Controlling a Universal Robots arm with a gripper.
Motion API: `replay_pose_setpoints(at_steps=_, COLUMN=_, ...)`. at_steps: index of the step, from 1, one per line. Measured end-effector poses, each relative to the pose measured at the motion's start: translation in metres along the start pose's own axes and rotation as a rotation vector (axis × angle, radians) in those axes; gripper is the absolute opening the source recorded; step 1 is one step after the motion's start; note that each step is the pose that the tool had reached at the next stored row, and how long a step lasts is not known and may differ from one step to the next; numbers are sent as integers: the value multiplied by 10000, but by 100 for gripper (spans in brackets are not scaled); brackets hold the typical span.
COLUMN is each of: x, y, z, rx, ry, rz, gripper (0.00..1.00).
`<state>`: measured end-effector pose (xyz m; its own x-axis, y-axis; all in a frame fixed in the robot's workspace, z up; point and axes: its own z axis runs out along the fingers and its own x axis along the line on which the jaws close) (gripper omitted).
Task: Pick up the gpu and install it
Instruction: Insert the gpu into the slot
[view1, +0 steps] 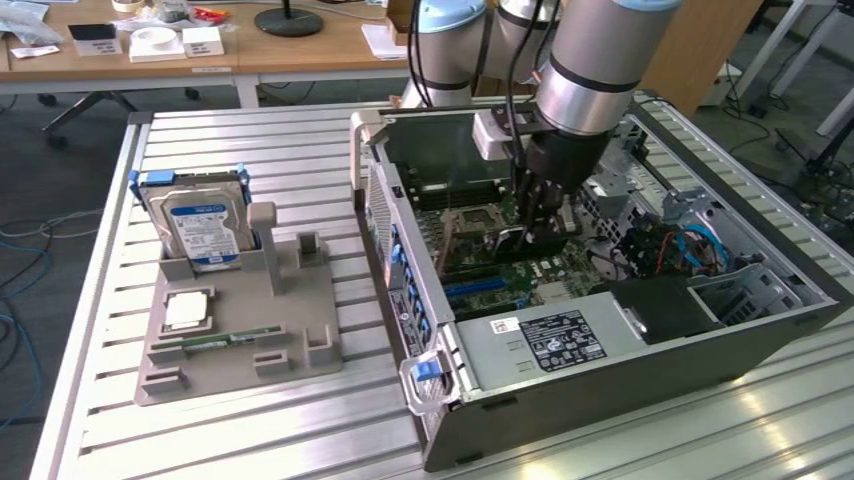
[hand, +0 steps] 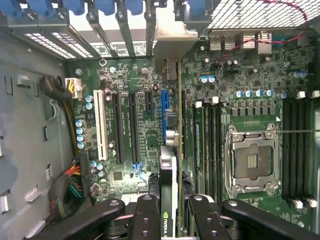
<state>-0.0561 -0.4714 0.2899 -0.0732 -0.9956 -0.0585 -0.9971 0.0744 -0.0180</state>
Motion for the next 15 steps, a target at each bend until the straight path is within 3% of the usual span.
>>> replay_pose_setpoints(at_steps=15, x=6, y=19, z=102, rx=3, ry=45, rz=-1, gripper=27)
